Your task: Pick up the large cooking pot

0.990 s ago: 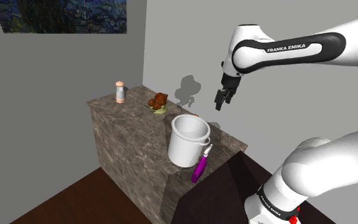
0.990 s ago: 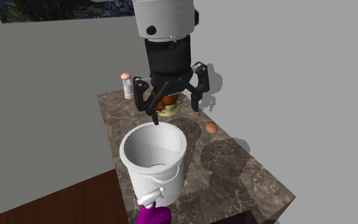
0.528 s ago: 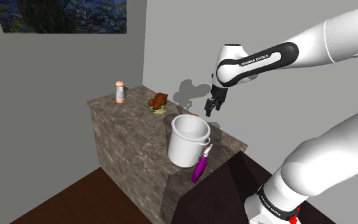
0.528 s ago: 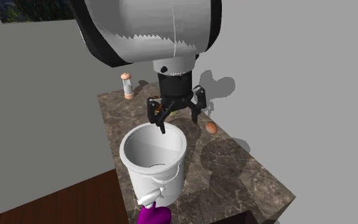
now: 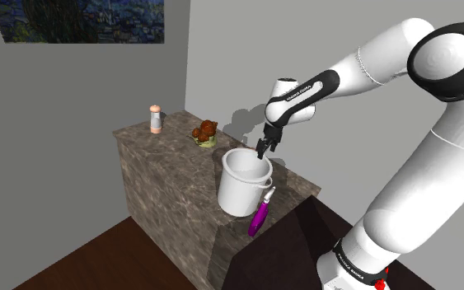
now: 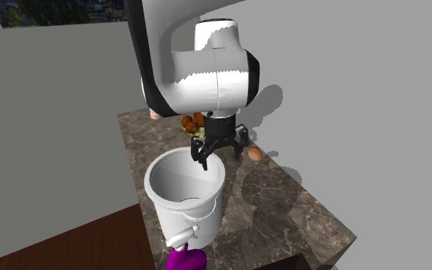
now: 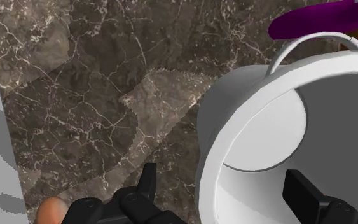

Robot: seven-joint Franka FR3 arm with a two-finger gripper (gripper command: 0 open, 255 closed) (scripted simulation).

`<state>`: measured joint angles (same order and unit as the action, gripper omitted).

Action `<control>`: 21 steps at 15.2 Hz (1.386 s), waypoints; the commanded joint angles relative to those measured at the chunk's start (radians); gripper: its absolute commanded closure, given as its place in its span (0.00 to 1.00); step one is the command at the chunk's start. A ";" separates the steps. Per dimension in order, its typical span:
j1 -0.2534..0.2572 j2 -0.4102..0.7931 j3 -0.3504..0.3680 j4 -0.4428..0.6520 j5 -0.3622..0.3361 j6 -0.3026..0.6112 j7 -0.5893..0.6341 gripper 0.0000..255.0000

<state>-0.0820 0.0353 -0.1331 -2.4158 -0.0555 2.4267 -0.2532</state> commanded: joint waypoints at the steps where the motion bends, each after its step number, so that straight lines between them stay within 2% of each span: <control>1: -0.004 0.047 -0.003 0.014 0.010 0.034 -0.010 0.00; 9: -0.006 0.125 0.001 0.003 0.022 0.122 -0.016 0.00; 10: -0.006 0.126 0.001 0.002 0.022 0.124 -0.016 1.00; 19: -0.006 0.125 0.001 0.003 0.022 0.122 -0.016 1.00; 21: -0.005 0.100 -0.001 0.005 0.018 0.095 -0.014 1.00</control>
<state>-0.0873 0.1485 -0.1324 -2.4126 -0.0350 2.5337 -0.2683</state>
